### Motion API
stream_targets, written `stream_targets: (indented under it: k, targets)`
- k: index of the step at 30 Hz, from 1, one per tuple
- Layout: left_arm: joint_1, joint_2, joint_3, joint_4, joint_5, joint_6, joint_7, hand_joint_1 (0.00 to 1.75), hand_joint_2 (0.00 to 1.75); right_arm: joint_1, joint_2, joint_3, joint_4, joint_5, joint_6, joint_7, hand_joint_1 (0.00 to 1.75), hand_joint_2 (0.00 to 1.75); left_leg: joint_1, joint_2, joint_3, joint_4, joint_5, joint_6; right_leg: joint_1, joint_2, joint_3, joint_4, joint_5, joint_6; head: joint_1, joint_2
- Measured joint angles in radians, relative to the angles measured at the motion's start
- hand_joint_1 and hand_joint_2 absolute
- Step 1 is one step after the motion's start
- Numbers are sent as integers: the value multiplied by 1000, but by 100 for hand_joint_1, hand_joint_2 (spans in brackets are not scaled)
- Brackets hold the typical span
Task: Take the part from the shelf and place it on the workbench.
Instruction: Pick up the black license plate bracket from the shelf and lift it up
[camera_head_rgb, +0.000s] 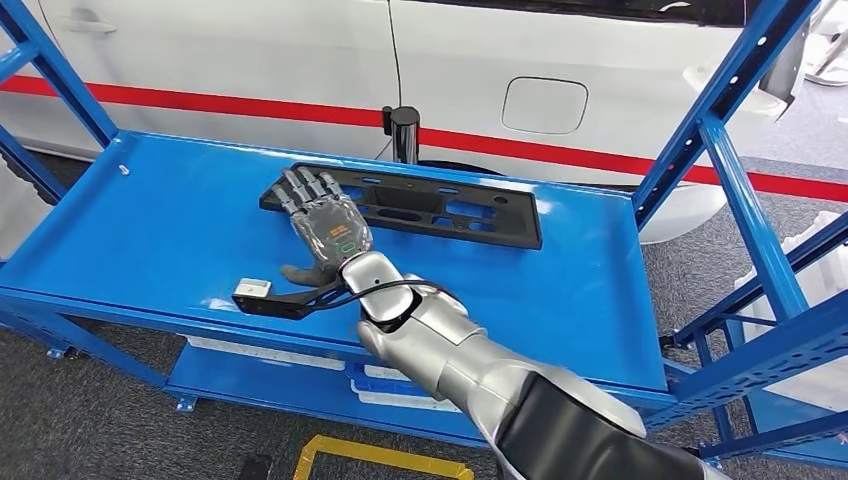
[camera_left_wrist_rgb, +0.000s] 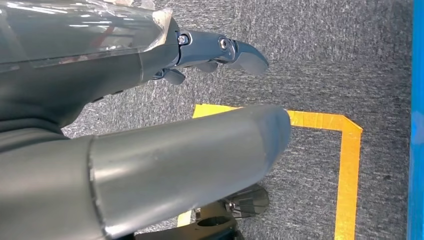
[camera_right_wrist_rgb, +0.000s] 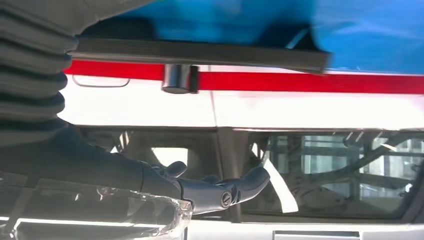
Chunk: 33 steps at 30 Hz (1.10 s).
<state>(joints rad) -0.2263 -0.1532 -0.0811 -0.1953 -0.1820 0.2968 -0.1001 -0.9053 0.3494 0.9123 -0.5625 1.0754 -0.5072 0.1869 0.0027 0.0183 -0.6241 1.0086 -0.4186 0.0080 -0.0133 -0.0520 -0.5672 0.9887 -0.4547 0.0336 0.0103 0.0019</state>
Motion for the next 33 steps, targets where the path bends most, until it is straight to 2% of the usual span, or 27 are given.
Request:
stream_targets:
  k: [2, 14, 18, 28, 33]
  targets:
    - [-1, -1, 0, 0, -4, -2, 1, 0, 0, 3, -6, -56, 17, 31, 0, -10, 0, 175, 0, 1, 0, 0, 0, 0, 0, 0, 0, 0, 1, 4, 0, 0]
    - [-3, -1, -2, 0, -28, -18, 12, 0, 0, 28, -24, -277, 37, 129, 34, -47, 0, 175, 6, 2, 0, 0, 0, 0, 1, 1, -3, 0, 0, 4, 0, 0]
    - [-6, -2, -2, 0, -29, -24, 14, 0, 0, 32, -29, -315, 38, 171, 64, -24, 0, 175, 6, 2, 0, 0, 0, 0, 1, 1, -3, 0, 0, 4, 0, 0]
    - [-6, -4, -2, 0, -42, -24, 13, 0, 0, 44, -43, -379, 64, 311, 60, 46, 0, 175, 6, 2, 0, 0, 0, 0, 1, 1, -3, 0, 0, 4, 0, 0]
    - [-6, -4, -2, 0, -47, -24, 13, 0, 0, 53, -58, -405, 81, 332, 55, 52, 7, 175, 6, 2, 0, 0, 0, 0, 1, 1, -3, 0, 0, 4, 0, 0]
